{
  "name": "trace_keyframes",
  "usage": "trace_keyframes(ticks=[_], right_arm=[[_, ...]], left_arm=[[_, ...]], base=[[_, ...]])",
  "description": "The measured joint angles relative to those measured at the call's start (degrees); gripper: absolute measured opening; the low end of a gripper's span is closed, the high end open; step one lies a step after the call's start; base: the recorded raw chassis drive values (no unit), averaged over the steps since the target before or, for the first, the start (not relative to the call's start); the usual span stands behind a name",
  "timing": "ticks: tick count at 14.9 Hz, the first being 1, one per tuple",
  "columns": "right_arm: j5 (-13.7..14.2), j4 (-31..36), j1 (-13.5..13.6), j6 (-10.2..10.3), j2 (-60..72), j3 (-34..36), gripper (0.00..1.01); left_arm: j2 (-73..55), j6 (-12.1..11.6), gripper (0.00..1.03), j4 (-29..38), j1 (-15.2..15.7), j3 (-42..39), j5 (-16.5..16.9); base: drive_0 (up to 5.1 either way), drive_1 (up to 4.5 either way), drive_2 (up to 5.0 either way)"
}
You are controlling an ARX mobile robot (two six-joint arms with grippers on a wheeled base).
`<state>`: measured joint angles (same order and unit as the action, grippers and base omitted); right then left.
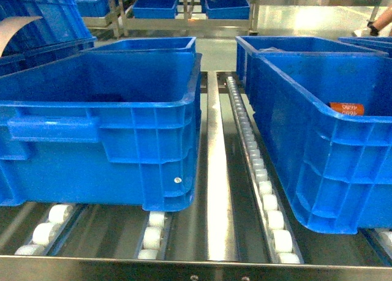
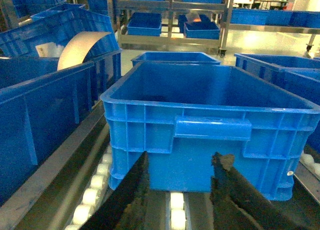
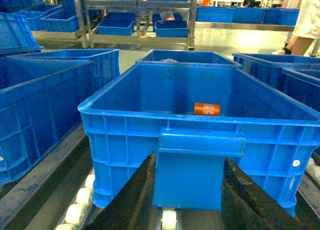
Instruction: Sort blue parts and orange caps into right shelf containers
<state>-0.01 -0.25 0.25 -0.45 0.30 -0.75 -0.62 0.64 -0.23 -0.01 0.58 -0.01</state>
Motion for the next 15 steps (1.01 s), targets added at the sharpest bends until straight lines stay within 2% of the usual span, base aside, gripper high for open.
trace_keyframes(ticks=[3, 5, 6, 15], right_arm=[[0.0, 0.0, 0.0, 0.0, 0.0, 0.0, 0.77], [0.0, 0.0, 0.0, 0.0, 0.0, 0.0, 1.00], [0.0, 0.0, 0.0, 0.0, 0.0, 0.0, 0.97], [0.0, 0.0, 0.0, 0.0, 0.0, 0.0, 0.98]], left_arm=[[0.0, 0.0, 0.78, 0.0, 0.0, 0.0, 0.0], [0.0, -0.1, 1.00, 0.0, 0.0, 0.0, 0.0], [0.0, 0.0, 0.98, 0.0, 0.0, 0.0, 0.0], [0.0, 0.0, 0.98, 0.0, 0.0, 0.0, 0.0]], base=[[0.0, 0.00, 0.0], [0.0, 0.00, 0.0], [0.0, 0.00, 0.0], [0.0, 0.00, 0.0]])
